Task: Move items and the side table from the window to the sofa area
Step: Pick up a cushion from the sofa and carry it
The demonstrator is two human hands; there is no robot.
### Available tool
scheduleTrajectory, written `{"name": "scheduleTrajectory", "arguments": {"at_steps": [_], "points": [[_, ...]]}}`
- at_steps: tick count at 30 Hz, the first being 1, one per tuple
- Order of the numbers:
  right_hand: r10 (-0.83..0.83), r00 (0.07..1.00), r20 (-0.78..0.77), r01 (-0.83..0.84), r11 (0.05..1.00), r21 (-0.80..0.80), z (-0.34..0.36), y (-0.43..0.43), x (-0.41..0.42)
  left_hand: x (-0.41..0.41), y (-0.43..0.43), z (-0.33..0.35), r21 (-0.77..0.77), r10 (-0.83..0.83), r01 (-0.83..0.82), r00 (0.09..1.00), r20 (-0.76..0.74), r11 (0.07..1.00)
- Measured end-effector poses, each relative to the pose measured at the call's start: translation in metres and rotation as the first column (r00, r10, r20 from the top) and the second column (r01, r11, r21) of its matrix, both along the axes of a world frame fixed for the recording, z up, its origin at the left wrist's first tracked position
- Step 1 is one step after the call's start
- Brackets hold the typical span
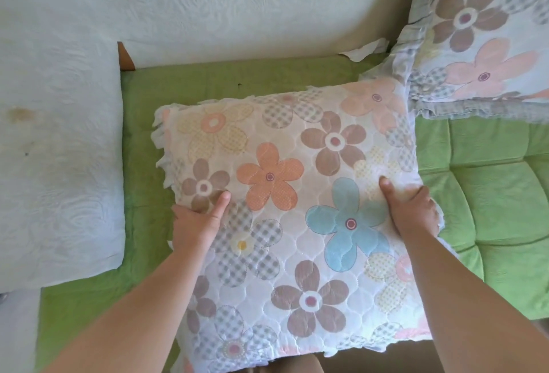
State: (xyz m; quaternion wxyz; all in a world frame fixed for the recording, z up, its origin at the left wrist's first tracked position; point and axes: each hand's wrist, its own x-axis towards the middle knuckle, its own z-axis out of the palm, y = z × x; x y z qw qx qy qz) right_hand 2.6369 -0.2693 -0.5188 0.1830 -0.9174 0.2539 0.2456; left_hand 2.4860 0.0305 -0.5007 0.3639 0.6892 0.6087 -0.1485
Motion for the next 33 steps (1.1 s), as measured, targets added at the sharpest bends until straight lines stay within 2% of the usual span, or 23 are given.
{"name": "scheduleTrajectory", "arguments": {"at_steps": [3,7,14,20,23,33], "points": [[0.017,1.000,-0.018,-0.016,0.999,0.027,-0.007,-0.002,0.008,0.002,0.005,-0.016,-0.003,0.038,-0.038,0.999,0.001,0.999],[0.018,0.997,-0.076,-0.013,0.998,0.066,-0.013,-0.008,0.020,0.003,0.010,-0.032,-0.010,0.094,-0.093,0.993,0.075,0.996],[-0.126,0.992,-0.026,0.128,0.968,0.214,0.008,-0.012,0.014,-0.005,0.015,-0.023,-0.009,0.111,-0.111,0.981,0.160,0.994],[-0.209,0.978,-0.024,0.208,0.946,0.247,0.064,0.000,-0.009,-0.012,0.027,0.026,-0.012,0.076,-0.075,0.982,0.174,0.997],[-0.221,0.975,-0.027,0.219,0.935,0.279,0.099,0.010,-0.019,-0.019,0.041,0.060,-0.024,0.072,-0.068,0.971,0.229,0.997],[-0.215,0.971,0.103,0.164,0.917,0.363,0.215,0.039,-0.038,-0.042,0.076,0.173,0.130,0.017,-0.063,0.944,0.328,0.989]]}}
